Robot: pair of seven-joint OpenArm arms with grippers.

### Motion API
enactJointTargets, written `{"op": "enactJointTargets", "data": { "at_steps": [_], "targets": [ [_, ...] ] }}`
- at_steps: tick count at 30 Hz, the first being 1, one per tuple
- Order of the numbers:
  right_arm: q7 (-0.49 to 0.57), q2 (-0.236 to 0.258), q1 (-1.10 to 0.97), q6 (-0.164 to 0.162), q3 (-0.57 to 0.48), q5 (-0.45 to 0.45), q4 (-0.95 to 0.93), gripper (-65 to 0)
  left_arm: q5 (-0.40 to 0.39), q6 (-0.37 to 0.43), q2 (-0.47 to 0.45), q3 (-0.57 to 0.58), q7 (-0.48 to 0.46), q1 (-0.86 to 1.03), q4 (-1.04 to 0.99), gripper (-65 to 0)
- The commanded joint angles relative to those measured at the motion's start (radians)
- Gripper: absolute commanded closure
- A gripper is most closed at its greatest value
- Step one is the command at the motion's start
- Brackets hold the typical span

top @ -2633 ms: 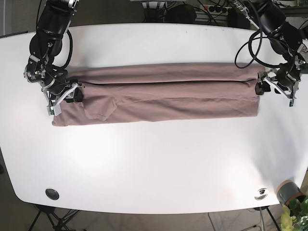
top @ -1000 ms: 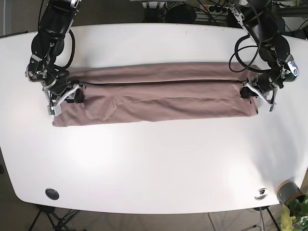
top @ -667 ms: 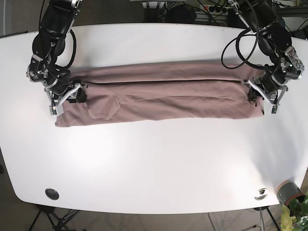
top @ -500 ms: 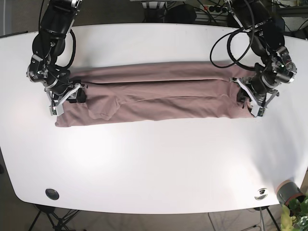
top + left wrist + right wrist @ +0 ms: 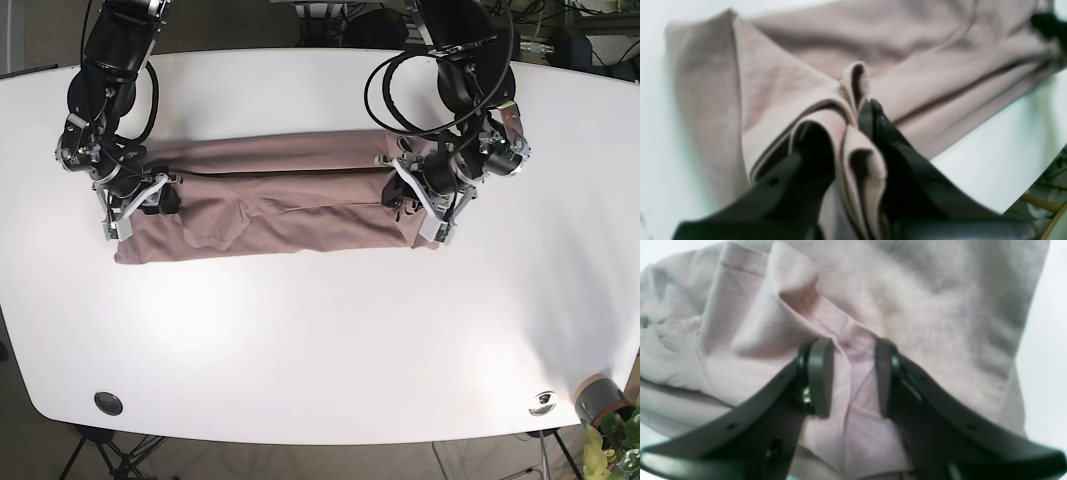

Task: Fold the T-shirt properly
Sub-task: 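Move the left gripper to the strip's middle and grasp the end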

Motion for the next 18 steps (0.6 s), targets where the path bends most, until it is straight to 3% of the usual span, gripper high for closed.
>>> {"op": "enactJointTargets", "data": {
  "at_steps": [1, 12, 18],
  "targets": [
    [-0.015, 0.009, 0.006, -0.003, 0.002, -0.009, 0.01, -20.8, -0.019, 0.019, 0.005, 0.038, -0.048, -0.017, 0.013, 0.0],
    [-0.015, 0.009, 0.006, -0.003, 0.002, -0.009, 0.01, -20.8, -0.016, 0.137, 0.005, 0.205, -0.081, -0.066, 0.009, -0.6],
    [-0.015, 0.009, 0.011, -0.003, 0.001, -0.009, 0.01, -20.8, -0.016, 0.165, 0.005, 0.251, -0.081, -0.068, -0.027, -12.2]
  ]
}}
